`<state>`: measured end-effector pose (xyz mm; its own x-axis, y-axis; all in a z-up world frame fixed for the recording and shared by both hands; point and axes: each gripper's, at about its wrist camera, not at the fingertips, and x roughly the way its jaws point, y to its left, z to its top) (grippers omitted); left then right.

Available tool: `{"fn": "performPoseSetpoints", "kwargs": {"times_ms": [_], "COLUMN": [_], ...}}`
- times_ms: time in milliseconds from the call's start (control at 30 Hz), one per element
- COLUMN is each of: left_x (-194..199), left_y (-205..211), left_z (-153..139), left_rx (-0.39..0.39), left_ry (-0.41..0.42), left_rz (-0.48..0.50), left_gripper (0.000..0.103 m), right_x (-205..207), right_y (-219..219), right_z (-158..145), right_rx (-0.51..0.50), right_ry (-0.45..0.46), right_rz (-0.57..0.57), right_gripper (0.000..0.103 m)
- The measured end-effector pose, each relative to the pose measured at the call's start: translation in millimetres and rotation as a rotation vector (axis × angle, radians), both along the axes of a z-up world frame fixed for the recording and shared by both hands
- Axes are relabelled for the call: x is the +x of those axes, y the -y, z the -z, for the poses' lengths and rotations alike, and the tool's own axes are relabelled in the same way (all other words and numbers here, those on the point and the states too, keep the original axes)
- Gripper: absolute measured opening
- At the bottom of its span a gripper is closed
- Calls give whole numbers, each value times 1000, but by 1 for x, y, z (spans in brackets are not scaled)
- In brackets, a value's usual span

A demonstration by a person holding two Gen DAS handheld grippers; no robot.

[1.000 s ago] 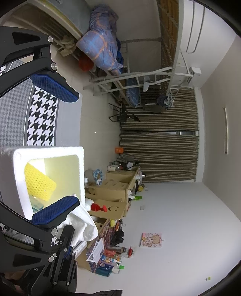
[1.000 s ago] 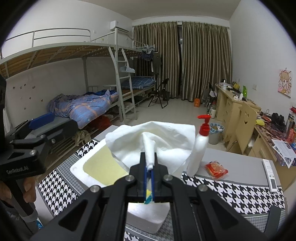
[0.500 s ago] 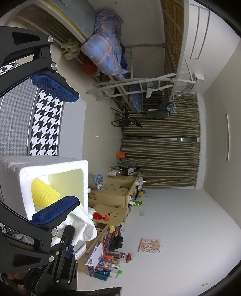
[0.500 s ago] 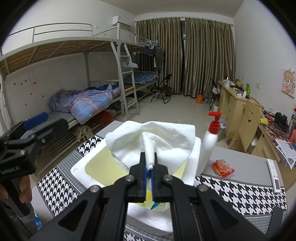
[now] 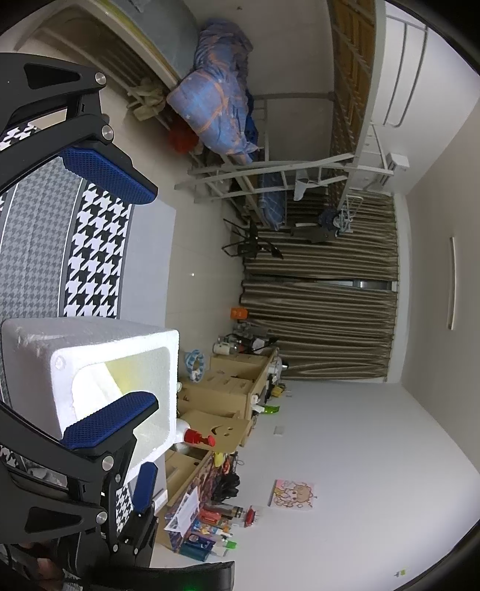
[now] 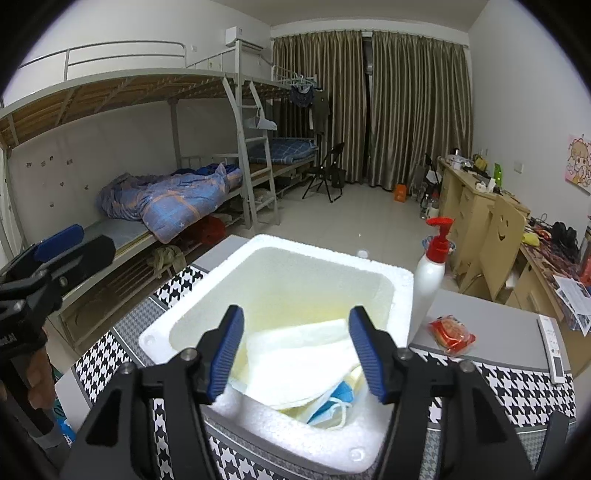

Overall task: Organize soft objects
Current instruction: 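Withdraw both tools from the foam box back over the table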

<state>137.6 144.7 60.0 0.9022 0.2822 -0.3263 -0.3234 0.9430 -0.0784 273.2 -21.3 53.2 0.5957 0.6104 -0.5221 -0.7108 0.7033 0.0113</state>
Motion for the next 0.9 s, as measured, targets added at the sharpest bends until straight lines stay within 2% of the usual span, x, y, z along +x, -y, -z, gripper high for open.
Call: {"fn": "performPoseSetpoints", "kwargs": {"times_ms": [900], "left_x": [-23], "left_y": [35], "left_z": [-14], "left_rx": [39], "left_ry": [38], "left_rz": [47], "left_gripper": [102], "right_x": [-39], "right_y": [30], "right_z": [-22], "right_rx": [58], "right_ry": [105], "right_rz": [5], "right_gripper": [88]}}
